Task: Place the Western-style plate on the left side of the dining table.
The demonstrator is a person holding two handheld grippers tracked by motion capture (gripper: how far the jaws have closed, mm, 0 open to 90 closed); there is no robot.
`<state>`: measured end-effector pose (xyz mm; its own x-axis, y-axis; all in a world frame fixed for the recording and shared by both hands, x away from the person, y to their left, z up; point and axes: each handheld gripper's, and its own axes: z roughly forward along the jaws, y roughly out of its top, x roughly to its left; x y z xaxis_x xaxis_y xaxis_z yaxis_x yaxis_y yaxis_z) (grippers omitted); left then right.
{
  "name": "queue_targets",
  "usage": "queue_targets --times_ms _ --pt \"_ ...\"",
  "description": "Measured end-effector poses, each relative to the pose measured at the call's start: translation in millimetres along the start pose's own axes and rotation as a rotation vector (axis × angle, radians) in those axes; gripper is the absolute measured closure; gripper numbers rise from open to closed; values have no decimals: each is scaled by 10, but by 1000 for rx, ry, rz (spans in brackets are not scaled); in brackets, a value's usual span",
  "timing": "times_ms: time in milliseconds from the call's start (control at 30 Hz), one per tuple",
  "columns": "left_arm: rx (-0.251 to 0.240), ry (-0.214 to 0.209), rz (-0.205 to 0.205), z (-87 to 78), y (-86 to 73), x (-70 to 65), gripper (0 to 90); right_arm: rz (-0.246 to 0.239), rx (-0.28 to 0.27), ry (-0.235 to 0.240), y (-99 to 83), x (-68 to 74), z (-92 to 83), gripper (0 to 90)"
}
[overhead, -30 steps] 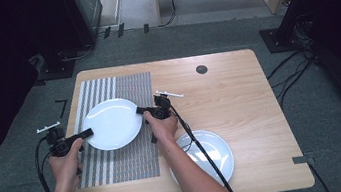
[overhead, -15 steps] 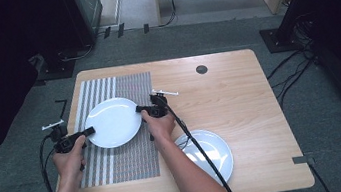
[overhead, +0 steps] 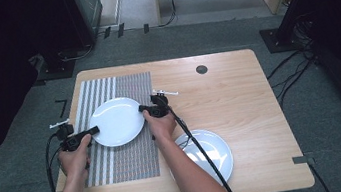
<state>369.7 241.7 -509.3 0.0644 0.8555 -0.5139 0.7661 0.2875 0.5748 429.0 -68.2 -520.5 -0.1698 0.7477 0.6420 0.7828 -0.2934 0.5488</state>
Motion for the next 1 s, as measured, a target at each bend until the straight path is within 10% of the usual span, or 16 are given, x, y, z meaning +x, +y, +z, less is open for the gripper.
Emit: queue_targets --times_ms 600,1000 --pt "-73 86 154 -148 -44 -60 391 -144 -18 -61 46 -13 -122 617" --pt "-111 56 125 -386 -107 -155 268 -184 -58 57 166 33 -523 497"
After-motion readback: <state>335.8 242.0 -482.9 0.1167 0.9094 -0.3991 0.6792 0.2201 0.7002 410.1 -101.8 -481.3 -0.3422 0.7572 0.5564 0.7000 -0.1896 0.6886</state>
